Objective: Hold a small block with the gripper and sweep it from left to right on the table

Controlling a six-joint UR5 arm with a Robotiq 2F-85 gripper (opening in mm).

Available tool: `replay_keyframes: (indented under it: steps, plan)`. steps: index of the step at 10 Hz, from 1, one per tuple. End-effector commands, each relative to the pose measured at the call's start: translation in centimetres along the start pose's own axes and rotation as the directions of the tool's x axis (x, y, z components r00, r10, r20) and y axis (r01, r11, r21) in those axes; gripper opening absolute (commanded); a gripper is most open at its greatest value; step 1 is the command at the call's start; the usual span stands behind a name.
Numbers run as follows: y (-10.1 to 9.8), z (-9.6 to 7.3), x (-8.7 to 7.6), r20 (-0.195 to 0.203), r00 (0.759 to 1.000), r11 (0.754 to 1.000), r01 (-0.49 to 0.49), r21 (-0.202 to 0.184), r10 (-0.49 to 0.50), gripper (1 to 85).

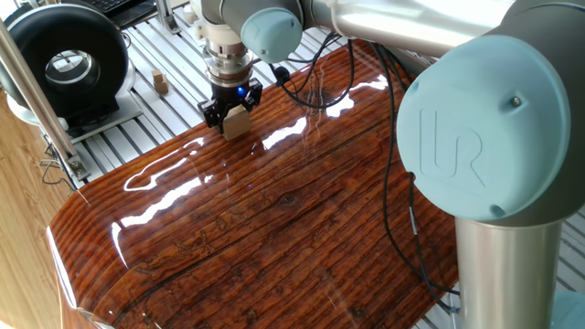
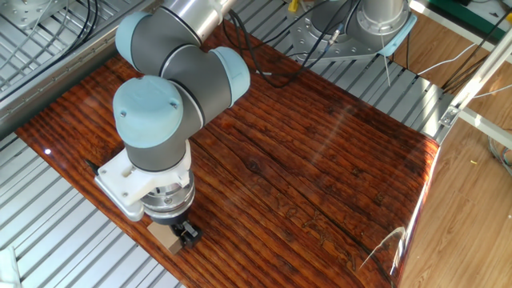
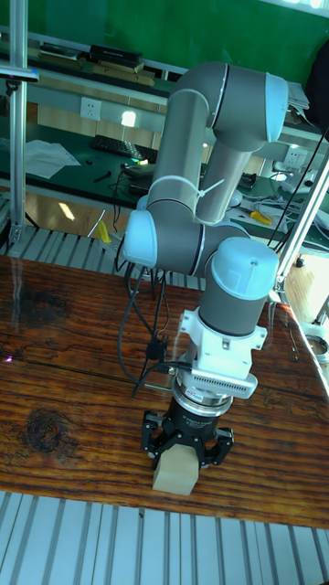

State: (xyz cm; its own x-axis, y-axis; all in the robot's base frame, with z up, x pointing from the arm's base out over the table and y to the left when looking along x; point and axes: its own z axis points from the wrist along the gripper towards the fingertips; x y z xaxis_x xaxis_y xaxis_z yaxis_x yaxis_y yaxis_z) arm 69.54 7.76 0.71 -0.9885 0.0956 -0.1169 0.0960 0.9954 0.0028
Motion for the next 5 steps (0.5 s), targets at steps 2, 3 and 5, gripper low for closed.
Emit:
replay_keyframes:
  steps: [2, 3, 5]
  plan:
    - [0.55, -0.08, 0.04, -0.002, 1.000, 1.000, -0.016, -0.019, 0.016, 1.0]
    - [0.58, -0.08, 0.03, -0.002, 1.000, 1.000, -0.016, -0.019, 0.016, 1.0]
    - [0.61, -0.08, 0.03, -0.002, 1.000, 1.000, -0.014, -0.019, 0.014, 1.0]
